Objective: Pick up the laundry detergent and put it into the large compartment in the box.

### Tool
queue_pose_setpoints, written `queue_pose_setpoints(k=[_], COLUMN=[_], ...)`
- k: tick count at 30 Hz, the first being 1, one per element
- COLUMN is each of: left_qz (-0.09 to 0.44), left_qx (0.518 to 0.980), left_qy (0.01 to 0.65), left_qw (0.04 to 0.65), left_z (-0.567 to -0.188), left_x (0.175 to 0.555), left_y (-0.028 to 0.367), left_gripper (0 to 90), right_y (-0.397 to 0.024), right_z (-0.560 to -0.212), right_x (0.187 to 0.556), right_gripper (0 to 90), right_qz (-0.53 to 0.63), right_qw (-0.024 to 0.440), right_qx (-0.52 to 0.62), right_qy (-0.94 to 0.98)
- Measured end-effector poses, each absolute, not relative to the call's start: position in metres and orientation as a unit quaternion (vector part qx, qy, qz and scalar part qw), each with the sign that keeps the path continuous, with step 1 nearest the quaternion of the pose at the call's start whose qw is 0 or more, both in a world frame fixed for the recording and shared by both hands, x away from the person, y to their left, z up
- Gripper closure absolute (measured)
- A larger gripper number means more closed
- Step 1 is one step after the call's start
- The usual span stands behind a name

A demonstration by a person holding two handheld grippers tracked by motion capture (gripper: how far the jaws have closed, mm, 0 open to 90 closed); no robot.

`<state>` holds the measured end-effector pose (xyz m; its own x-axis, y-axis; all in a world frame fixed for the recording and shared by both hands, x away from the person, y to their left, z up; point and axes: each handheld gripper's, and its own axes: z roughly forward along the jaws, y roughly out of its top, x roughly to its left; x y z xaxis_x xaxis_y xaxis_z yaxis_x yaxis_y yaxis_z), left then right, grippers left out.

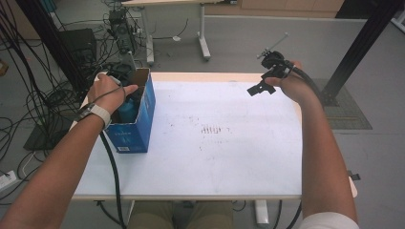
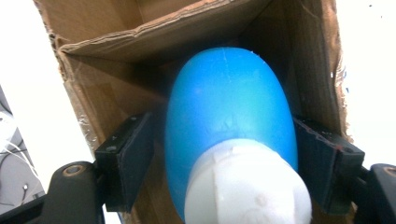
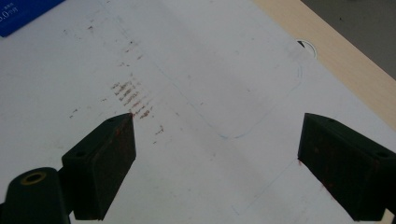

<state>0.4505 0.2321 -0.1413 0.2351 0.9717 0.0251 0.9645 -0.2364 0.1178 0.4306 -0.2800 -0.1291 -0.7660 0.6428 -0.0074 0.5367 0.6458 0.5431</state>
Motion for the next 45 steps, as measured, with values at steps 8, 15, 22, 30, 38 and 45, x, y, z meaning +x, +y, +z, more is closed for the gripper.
queue_pose_setpoints(k=[8, 15, 22, 30, 38, 45], left_qz=[0.041, 0.046, 0.049, 0.039, 0.041, 0.044], left_qx=[0.791, 0.796, 0.797, 0.808, 0.818, 0.830], left_qy=[0.608, 0.602, 0.599, 0.583, 0.566, 0.545], left_qw=[0.044, 0.046, 0.060, 0.075, 0.095, 0.110], left_z=[-0.138, -0.133, -0.125, -0.117, -0.095, -0.075], left_x=[0.449, 0.446, 0.443, 0.440, 0.434, 0.427], left_y=[0.234, 0.235, 0.239, 0.235, 0.235, 0.235], left_gripper=[21.8, 18.8, 13.2, 9.1, 7.2, 6.5], right_y=[-0.280, -0.277, -0.278, -0.282, -0.286, -0.289], right_z=[-0.130, -0.131, -0.129, -0.128, -0.125, -0.124], right_x=[0.430, 0.432, 0.431, 0.428, 0.424, 0.421], right_gripper=[11.2, 11.2, 11.2, 11.2, 11.2, 11.2], right_qz=[0.264, 0.261, 0.262, 0.262, 0.264, 0.265], right_qw=[0.100, 0.098, 0.099, 0.101, 0.104, 0.106], right_qx=[0.327, 0.325, 0.326, 0.328, 0.329, 0.331], right_qy=[0.902, 0.904, 0.903, 0.902, 0.901, 0.900])
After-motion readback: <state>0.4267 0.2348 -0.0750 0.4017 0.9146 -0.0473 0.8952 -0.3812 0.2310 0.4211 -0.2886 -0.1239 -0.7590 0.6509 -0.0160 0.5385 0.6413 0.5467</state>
